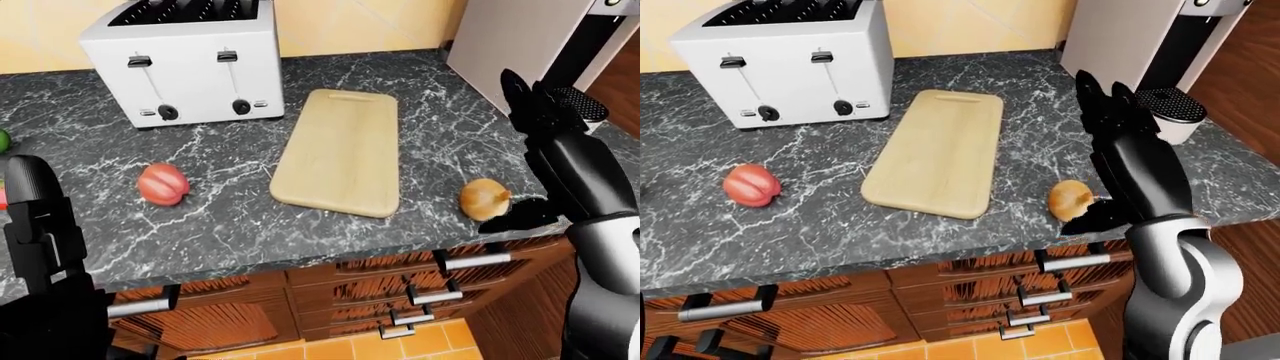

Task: Place the avocado, onion, tomato and bell pepper on the cutting board.

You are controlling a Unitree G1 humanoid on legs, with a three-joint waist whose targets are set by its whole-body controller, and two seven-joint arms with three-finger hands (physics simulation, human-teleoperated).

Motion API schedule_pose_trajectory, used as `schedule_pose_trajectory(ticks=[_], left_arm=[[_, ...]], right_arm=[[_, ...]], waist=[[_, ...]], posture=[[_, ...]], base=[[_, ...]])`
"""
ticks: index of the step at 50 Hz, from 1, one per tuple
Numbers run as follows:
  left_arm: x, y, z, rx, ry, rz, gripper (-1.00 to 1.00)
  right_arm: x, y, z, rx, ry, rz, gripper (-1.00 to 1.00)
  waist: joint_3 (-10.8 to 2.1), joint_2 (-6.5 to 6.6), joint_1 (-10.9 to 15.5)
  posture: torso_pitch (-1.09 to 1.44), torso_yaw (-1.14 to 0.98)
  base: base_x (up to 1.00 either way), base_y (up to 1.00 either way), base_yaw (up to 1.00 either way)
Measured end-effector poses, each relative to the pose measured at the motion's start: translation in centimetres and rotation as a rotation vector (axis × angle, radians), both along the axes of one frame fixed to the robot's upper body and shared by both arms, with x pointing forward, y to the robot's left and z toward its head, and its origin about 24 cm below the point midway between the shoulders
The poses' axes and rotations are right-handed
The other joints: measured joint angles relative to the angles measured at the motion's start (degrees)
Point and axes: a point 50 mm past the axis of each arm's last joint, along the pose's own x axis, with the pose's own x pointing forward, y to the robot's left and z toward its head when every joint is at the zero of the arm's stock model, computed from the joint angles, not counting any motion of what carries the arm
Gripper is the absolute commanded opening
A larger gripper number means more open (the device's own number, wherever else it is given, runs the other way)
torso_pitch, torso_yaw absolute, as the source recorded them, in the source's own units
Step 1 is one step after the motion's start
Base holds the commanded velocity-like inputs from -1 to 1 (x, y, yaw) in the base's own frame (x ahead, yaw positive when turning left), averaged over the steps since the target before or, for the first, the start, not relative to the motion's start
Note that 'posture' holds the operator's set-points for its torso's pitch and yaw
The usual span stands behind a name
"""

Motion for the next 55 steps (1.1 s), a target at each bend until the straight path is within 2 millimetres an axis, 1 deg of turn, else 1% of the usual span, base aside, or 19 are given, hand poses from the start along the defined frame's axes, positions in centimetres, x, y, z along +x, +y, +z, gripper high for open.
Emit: schedule_pose_trajectory(ticks=[5,9,14,21,22,23,25,27,30,38,41,43,47,50,53,55], left_arm=[[0.0,0.0,0.0,0.001,-0.002,0.000,1.00],[0.0,0.0,0.0,0.002,-0.001,0.000,1.00],[0.0,0.1,0.0,0.000,0.000,0.001,1.00],[0.0,0.0,0.1,0.000,-0.003,0.001,1.00],[0.0,0.0,0.1,0.000,-0.003,0.001,1.00],[0.0,0.0,0.1,0.000,-0.002,0.001,1.00],[0.0,0.0,0.1,0.000,-0.003,0.002,1.00],[-0.1,0.0,0.1,0.000,-0.005,0.004,1.00],[0.0,0.0,0.0,0.000,0.002,0.003,1.00],[-0.1,0.0,0.1,0.001,-0.005,0.004,1.00],[0.0,0.1,0.0,-0.001,-0.004,0.004,1.00],[0.0,0.1,0.0,-0.002,-0.003,0.004,1.00],[0.1,0.1,0.0,0.002,0.001,0.002,1.00],[0.0,0.0,0.0,0.001,0.002,0.001,1.00],[0.1,-0.1,0.0,0.004,0.003,-0.002,1.00],[0.1,0.0,0.0,0.005,0.002,-0.002,1.00]], right_arm=[[0.4,0.4,0.1,-0.010,-0.003,0.014,1.00],[0.9,0.2,-0.6,-0.004,0.026,0.014,1.00],[1.1,0.0,-1.4,0.005,0.045,0.006,1.00],[1.1,-0.1,-2.1,0.012,0.032,0.011,1.00],[1.1,-0.1,-2.2,0.010,0.034,0.009,0.69],[1.1,-0.1,-2.3,0.006,0.040,0.007,-1.00],[1.1,-0.4,-3.1,-0.011,0.080,-0.009,-1.00],[1.5,-0.7,-4.5,-0.011,0.147,-0.026,-1.00],[1.5,-1.1,-4.0,-0.016,0.101,-0.066,-1.00],[1.4,-0.8,-4.3,-0.047,0.117,-0.056,-1.00],[1.5,-0.7,-4.2,-0.041,0.120,-0.045,-1.00],[1.7,-0.5,-3.8,-0.033,0.120,-0.033,-1.00],[1.8,0.1,-2.0,-0.027,0.072,-0.007,-1.00],[1.7,0.5,-0.5,-0.042,0.029,0.011,-1.00],[2.4,1.0,1.4,-0.063,-0.010,0.027,-1.00],[3.0,1.5,2.0,-0.077,-0.025,0.042,-1.00]], waist=[[-0.14,-0.17,0.0],[-0.11,-0.22,0.1],[-0.07,-0.12,0.1],[-0.67,-0.53,0.1],[-0.77,-0.65,0.1],[-0.91,-0.80,0.1],[-1.04,-1.15,0.1],[-0.81,-1.29,0.0],[-0.76,-1.08,0.4],[-1.28,-1.49,0.5],[-1.20,-1.44,0.4],[-0.86,-1.16,0.3],[-0.26,-0.35,0.4],[-0.12,-0.06,0.4],[-0.13,0.07,0.1],[-0.25,0.02,0.1]], posture=[[0.00,0.00],[0.00,0.00],[0.00,0.00],[0.00,0.00],[0.00,0.00],[0.00,0.00],[0.00,0.00],[0.00,0.00],[0.00,0.00],[0.00,0.00],[0.00,0.00],[0.00,0.00],[0.00,0.00],[0.00,0.00],[0.00,0.00],[0.00,0.00]], base=[[0.00,0.00,0.00],[0.00,0.00,0.00],[0.00,0.00,0.00],[0.00,0.00,0.00],[0.00,0.00,0.00],[0.00,0.00,0.00],[0.00,0.00,0.00],[0.00,0.00,0.00],[0.00,0.00,0.00],[0.00,0.00,0.00],[0.00,0.00,0.00],[0.00,0.00,0.00],[0.00,0.00,0.00],[0.00,0.00,0.00],[0.00,0.00,0.00],[0.00,0.00,0.00]])
